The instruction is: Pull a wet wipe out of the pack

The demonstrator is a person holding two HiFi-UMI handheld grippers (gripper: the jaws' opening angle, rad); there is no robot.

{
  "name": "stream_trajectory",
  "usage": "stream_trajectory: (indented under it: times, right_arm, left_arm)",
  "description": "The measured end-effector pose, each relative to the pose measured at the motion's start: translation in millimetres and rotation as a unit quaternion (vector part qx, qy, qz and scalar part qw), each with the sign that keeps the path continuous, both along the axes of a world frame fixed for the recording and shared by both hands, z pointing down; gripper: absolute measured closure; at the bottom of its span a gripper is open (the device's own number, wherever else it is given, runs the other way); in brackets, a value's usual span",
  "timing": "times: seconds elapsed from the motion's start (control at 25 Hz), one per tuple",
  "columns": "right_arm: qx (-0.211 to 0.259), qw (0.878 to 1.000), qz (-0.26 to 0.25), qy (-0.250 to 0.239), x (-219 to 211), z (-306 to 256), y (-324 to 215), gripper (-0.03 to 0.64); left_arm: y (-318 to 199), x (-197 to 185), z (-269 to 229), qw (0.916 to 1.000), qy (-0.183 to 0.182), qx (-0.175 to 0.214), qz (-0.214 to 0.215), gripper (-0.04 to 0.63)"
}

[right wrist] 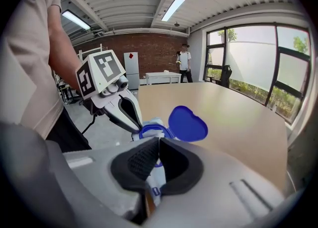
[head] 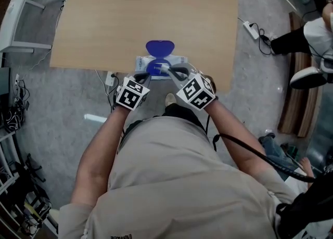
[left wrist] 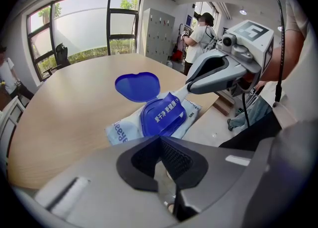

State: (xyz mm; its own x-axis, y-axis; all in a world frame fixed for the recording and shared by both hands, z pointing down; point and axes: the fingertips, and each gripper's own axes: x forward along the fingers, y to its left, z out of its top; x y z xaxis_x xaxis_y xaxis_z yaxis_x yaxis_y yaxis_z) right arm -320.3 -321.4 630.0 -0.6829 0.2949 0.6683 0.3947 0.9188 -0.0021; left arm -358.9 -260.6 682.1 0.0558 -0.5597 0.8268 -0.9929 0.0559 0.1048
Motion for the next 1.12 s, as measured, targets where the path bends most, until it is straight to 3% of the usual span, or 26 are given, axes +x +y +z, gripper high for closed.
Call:
stream_trajectory:
  times: [1.12]
  right_arm:
    - [0.039, 0.991, 0.08, -0.103, 24.1, -122.6, -3.1, 0.611]
  left_arm:
    - [12.1, 11.9, -18.5, 0.9995, -0.009, 0.028, 0.008, 0.589]
